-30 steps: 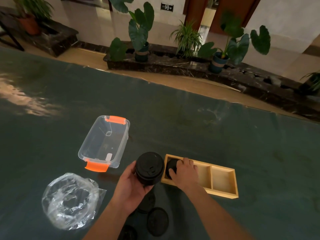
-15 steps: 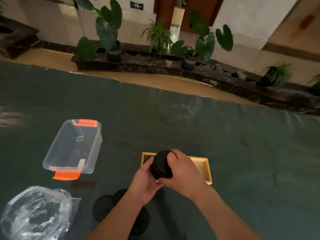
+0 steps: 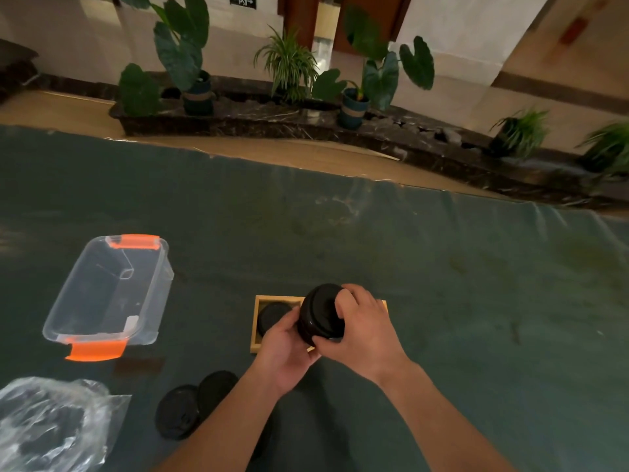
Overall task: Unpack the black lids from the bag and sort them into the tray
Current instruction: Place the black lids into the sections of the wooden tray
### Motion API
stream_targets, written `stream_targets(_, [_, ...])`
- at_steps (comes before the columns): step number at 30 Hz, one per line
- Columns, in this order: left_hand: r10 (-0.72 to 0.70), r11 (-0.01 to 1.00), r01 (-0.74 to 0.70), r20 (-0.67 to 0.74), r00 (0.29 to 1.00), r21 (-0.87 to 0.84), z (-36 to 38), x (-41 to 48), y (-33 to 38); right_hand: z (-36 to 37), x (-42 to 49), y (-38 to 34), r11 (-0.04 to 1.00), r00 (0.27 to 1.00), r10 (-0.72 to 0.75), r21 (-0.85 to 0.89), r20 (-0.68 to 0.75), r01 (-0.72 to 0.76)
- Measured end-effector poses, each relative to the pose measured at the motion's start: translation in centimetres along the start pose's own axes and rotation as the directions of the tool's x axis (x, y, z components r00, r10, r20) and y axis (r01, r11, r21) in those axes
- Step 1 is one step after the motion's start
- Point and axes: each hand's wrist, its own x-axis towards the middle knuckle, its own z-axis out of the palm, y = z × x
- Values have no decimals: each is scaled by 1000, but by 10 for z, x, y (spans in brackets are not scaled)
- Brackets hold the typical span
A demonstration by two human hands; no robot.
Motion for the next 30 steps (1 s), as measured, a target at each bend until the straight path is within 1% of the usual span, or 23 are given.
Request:
stream_targets(2, [12, 1000, -12, -18, 1000, -17, -2, 1, 1, -2, 2, 3, 995, 998, 46, 92, -41, -42])
stream_targets(4, [30, 998, -32, -46, 998, -46, -9, 1, 5, -3, 8, 8, 980, 985, 118, 176, -125, -95])
stream_targets(6, [51, 993, -60, -91, 994, -97, -20, -1, 12, 3, 17, 19, 968, 967, 188, 202, -174, -152])
stream_targets(7, [64, 990, -78, -114, 991, -119, -26, -3, 17, 8, 21, 24, 965, 964, 219, 179, -152, -191])
stream_targets(8, [78, 986, -97, -135, 988, -136, -34, -6, 23, 16, 25, 30, 961, 963, 253, 138, -97, -238])
stream_targets(10, [111, 977, -139, -175, 978, -160, -48, -11, 33, 37, 30, 37, 947, 946, 319, 29, 63, -321])
stream_targets(12, [141, 968, -177, -201, 969, -178, -60, -16, 40, 64, 34, 38, 934, 911, 356, -84, 209, -346])
stream_targets(14, [162, 961, -204, -215, 963, -188, -68, -20, 46, 88, 38, 37, 930, 888, 365, -152, 282, -334])
stream_targets(18, [193, 956, -234, -223, 955, -177, -75, -25, 54, 119, 47, 38, 908, 871, 387, -288, 303, -304])
stream_targets(20, [199, 953, -241, -218, 955, -185, -74, -25, 55, 128, 50, 39, 895, 861, 406, -326, 307, -306])
stream_targets(30, [193, 955, -222, -157, 969, -197, -58, -19, 49, 144, 47, 39, 868, 871, 432, -373, 236, -329])
